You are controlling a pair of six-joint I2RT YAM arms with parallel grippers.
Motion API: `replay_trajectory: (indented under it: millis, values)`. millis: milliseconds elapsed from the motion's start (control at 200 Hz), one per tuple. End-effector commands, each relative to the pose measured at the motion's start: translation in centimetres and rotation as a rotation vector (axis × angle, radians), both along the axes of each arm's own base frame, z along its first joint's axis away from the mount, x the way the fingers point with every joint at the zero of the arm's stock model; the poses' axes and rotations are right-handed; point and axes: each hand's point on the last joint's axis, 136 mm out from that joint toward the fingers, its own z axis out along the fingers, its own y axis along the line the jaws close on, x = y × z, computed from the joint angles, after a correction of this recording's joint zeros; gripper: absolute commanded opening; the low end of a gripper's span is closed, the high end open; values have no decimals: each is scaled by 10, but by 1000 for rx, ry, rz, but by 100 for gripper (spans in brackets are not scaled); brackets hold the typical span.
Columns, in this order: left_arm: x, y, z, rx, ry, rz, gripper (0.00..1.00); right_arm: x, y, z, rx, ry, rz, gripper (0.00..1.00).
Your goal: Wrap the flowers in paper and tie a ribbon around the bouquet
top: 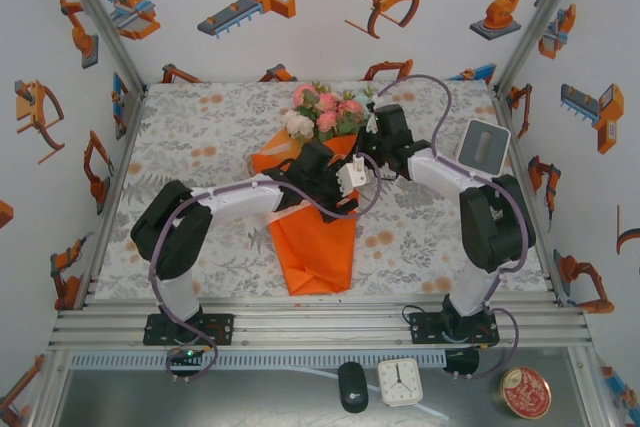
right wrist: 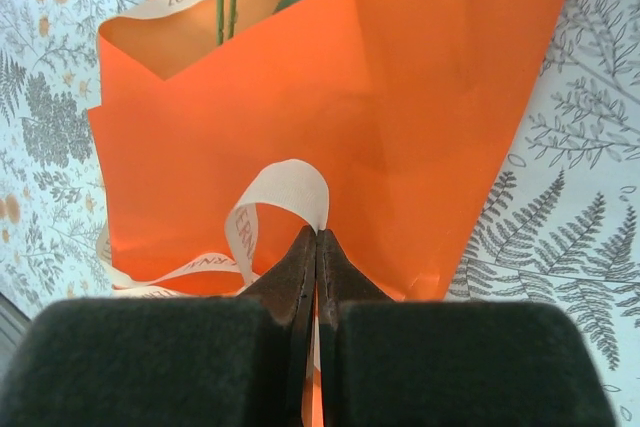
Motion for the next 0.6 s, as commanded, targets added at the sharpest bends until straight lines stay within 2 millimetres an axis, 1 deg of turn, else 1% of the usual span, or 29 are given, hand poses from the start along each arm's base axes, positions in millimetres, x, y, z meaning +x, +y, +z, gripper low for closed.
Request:
replay_trajectory:
  millis: [0, 70, 130, 190, 270, 340, 415, 521, 591]
  values:
    - [5, -9, 2, 0, -32, -75, 69, 8, 3, 6, 34, 24, -14, 0]
    - [7, -9, -8, 19, -33, -70, 69, 9, 2, 3, 31, 39, -18, 0]
    - [8, -8, -15, 28, -28, -65, 65, 8, 1, 1, 29, 52, -24, 0]
    - [8, -8, -20, 39, -23, -62, 54, 9, -1, 0, 27, 61, -32, 0]
    - [8, -6, -22, 42, -21, -51, 34, 8, -2, 0, 23, 68, -35, 0]
    - [7, -6, -13, 19, -28, -47, 15, 9, -2, -2, 22, 75, -35, 0]
    - [3, -6, 4, -22, -28, -45, 0, 8, -3, -7, 19, 108, -46, 0]
    - [-6, -5, 30, -89, -27, -48, 0, 5, 5, -15, 59, 172, -39, 0]
    - [-9, -4, 43, -130, -31, -41, 0, -1, 16, -26, 93, 223, -8, 0]
